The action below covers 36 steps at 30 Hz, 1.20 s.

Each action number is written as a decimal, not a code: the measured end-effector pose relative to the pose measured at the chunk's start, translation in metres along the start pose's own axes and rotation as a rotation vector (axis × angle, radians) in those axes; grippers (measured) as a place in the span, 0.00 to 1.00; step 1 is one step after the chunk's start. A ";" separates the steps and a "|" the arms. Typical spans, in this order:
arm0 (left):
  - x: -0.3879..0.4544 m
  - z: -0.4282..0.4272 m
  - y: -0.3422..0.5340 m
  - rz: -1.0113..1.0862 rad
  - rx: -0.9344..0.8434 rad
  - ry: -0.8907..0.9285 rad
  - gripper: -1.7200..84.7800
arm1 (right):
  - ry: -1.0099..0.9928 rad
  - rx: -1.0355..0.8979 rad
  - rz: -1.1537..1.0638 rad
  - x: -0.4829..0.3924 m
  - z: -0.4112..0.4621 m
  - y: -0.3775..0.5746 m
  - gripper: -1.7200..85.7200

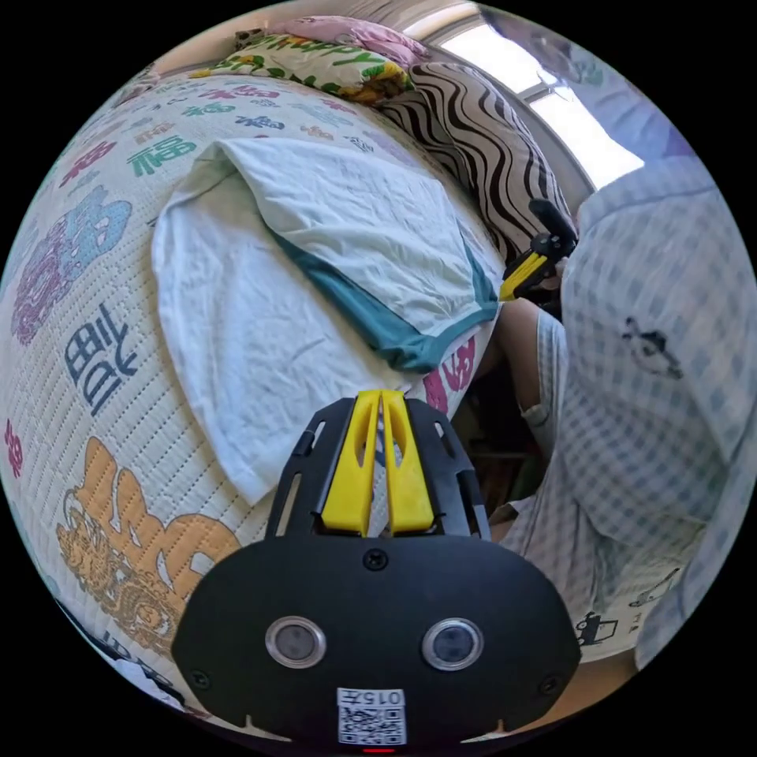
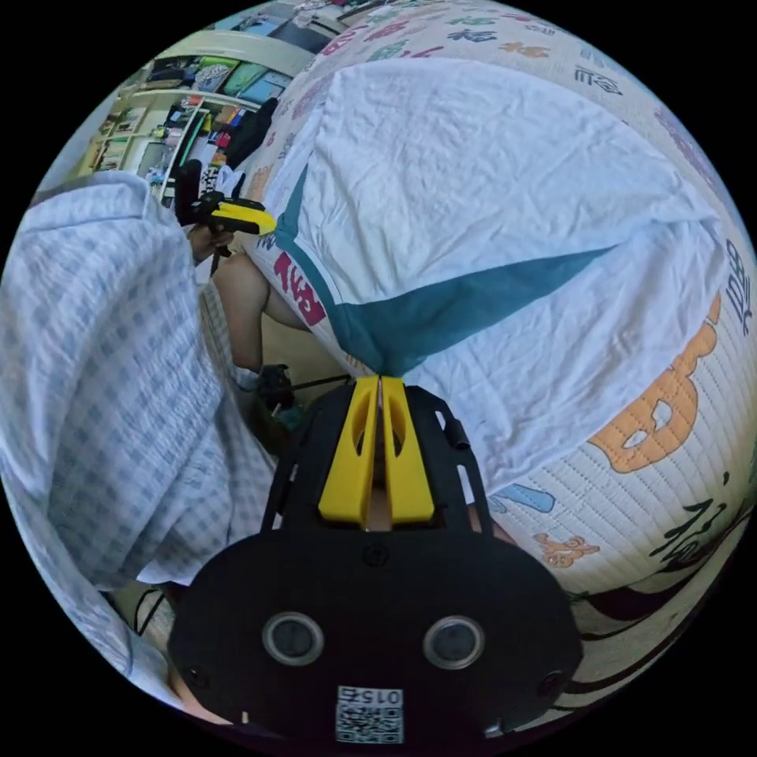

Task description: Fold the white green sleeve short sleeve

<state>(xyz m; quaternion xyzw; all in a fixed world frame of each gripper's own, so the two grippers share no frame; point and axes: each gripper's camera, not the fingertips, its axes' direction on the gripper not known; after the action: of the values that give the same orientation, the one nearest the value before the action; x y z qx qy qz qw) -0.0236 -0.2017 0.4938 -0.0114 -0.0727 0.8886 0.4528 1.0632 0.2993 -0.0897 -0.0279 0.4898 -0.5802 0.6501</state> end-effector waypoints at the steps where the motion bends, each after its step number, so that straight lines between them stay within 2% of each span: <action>1: 0.000 -0.004 0.000 -0.008 0.027 0.008 0.01 | -0.021 0.025 0.002 0.000 -0.005 0.003 0.01; 5: 0.025 -0.002 -0.015 0.042 0.146 0.011 0.01 | -0.182 0.231 -0.029 -0.008 -0.028 0.007 0.01; 7: 0.038 0.019 -0.020 0.078 0.132 0.067 0.01 | -0.186 0.235 -0.079 -0.020 -0.017 0.003 0.01; 9: 0.049 0.052 -0.014 0.066 0.052 0.030 0.01 | 0.029 0.128 -0.063 -0.037 0.017 0.006 0.01; 10: 0.052 0.055 -0.010 0.077 0.079 0.021 0.01 | 0.092 0.093 -0.055 -0.041 0.027 0.009 0.01; 11: 0.056 0.057 -0.003 0.076 0.119 0.005 0.01 | 0.136 0.128 -0.047 -0.049 0.037 0.018 0.01; 13: 0.074 0.062 -0.006 0.082 0.075 -0.065 0.01 | 0.136 0.180 0.040 -0.056 0.039 0.030 0.01; 15: 0.118 0.074 -0.017 0.180 -0.021 -0.288 0.01 | 0.281 0.153 0.039 -0.084 0.046 0.033 0.01; 18: 0.146 0.086 -0.012 0.151 0.001 -0.418 0.01 | 0.447 0.155 0.066 -0.113 0.061 0.038 0.01; 21: 0.146 0.085 0.001 -0.062 0.114 -0.351 0.01 | 0.487 0.209 0.127 -0.127 0.066 0.051 0.01; 26: 0.159 0.090 -0.001 -0.202 0.112 -0.312 0.01 | 0.503 0.292 0.238 -0.140 0.069 0.071 0.01; 36: 0.230 0.129 -0.037 -0.144 -0.143 -0.723 0.01 | 0.754 0.198 0.263 -0.173 0.081 0.085 0.01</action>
<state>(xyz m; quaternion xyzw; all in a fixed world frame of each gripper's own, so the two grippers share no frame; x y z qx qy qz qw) -0.1412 -0.0100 0.6374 0.2764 -0.2904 0.7938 0.4574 1.2060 0.4188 0.0055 0.3122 0.6350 -0.5060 0.4932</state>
